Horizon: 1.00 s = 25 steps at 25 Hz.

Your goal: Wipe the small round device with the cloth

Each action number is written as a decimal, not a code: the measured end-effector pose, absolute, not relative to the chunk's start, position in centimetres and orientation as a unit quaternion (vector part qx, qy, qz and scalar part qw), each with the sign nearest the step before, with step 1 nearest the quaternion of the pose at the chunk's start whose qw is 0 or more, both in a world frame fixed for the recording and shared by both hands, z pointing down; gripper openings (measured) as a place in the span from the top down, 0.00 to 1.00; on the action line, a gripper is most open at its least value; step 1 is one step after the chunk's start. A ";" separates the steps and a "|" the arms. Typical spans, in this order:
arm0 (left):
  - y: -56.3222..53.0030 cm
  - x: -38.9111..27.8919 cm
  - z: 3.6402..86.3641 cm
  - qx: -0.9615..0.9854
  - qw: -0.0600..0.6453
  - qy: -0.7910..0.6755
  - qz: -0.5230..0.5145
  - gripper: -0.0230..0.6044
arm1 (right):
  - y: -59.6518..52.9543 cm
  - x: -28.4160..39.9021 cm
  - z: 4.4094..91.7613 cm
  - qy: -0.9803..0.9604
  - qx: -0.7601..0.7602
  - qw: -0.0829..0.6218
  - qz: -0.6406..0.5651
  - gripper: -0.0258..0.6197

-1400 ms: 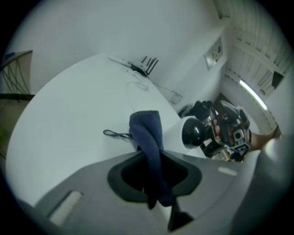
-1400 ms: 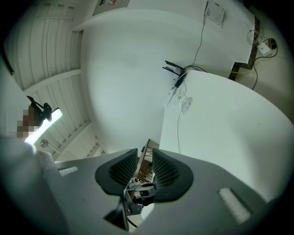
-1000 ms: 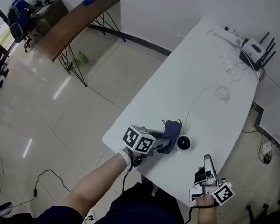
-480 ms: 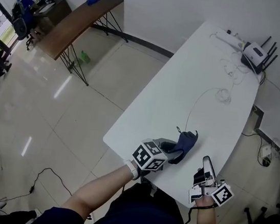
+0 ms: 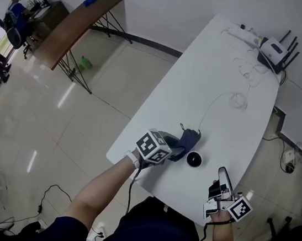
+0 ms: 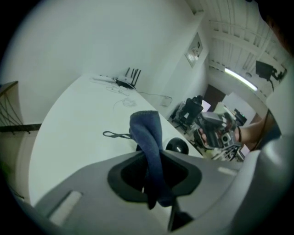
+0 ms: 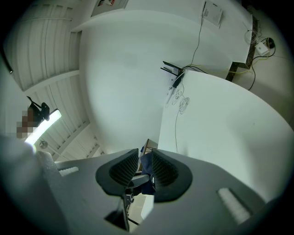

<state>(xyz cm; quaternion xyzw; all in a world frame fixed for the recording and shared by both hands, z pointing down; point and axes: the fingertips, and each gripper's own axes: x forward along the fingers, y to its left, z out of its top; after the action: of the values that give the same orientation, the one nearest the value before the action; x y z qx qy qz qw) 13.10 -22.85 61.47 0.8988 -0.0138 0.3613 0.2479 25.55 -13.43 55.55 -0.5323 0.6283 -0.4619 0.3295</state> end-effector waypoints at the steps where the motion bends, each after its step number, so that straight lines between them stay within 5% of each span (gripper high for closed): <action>1: -22.5 13.4 62.0 0.897 0.240 0.002 0.372 0.85 | -13.4 25.6 55.7 0.628 -0.533 0.328 -0.463 0.81; 11: -21.0 14.0 67.5 0.863 0.211 0.058 0.456 0.85 | -12.8 26.2 56.2 0.617 -0.542 0.331 -0.464 0.81; 19: -21.1 13.3 61.4 0.899 0.242 -0.021 0.365 0.85 | -11.6 26.2 55.8 0.621 -0.541 0.335 -0.458 0.82; 25: -18.3 13.3 58.1 0.934 0.068 -0.050 0.346 0.84 | -11.1 25.7 55.6 0.625 -0.537 0.335 -0.458 0.82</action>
<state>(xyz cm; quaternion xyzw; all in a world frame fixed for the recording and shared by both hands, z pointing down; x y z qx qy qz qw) 13.32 -18.31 58.10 0.9345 -0.0496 0.3458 0.0685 25.66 -11.09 55.60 -0.5369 0.6247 -0.4578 0.3346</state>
